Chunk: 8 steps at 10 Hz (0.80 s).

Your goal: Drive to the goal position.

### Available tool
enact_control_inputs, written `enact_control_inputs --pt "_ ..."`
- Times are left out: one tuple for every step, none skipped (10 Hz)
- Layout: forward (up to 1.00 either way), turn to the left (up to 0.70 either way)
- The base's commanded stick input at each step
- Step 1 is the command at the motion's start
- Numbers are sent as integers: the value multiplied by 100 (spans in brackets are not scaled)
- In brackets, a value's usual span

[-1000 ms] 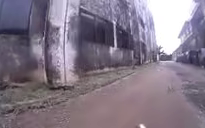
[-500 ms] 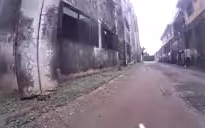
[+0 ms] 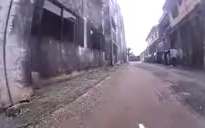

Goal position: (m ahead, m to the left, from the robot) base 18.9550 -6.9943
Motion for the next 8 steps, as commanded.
enact_control_inputs --pt "70 -35" --pt "70 -35" --pt "70 -15" --pt "70 -1" --pt "70 0" --pt "70 0" --pt "70 0" --pt "70 0"
